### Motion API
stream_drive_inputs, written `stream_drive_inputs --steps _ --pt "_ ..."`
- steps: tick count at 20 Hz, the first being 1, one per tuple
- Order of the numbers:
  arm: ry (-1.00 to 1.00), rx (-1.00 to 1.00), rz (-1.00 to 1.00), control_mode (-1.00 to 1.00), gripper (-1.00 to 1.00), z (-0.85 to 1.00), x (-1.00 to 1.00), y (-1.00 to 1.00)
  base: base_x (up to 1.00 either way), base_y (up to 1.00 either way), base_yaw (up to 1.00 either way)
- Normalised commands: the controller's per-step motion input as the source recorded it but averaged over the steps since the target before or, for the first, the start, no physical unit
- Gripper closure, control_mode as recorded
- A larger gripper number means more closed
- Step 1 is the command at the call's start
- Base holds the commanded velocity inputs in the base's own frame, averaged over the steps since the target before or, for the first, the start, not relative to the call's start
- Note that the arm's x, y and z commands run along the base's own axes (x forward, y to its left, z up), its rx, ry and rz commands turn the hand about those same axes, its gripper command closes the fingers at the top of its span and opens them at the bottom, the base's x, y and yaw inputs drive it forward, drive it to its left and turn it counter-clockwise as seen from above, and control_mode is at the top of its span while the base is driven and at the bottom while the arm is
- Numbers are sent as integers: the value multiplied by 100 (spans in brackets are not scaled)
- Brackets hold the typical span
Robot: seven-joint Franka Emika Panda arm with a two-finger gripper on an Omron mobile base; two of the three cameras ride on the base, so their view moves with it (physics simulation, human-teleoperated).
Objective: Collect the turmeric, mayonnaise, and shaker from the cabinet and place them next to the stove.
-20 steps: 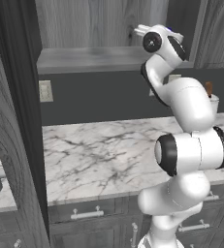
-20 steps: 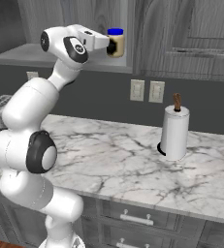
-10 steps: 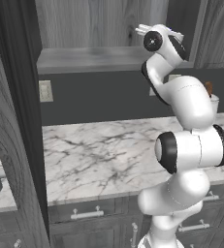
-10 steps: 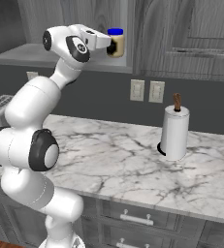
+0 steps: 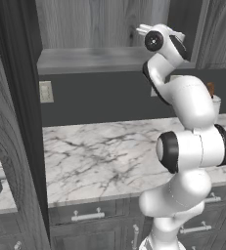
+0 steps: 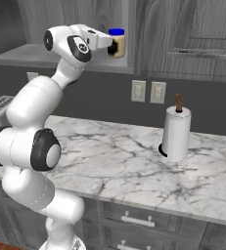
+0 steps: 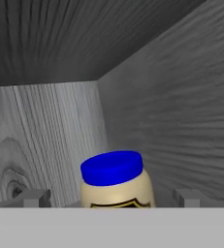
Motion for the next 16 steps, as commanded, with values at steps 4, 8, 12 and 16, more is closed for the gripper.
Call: stream_drive_inputs --steps 4,8,12,16 --pt "2 -3 0 -100 -100 0 13 0 0 0 0" --pt "4 -2 0 -100 -100 0 12 -4 0 0 0" --pt "6 -1 0 -100 -100 0 14 -8 0 0 0" --pt "5 0 0 -100 -100 0 20 -13 0 0 0"
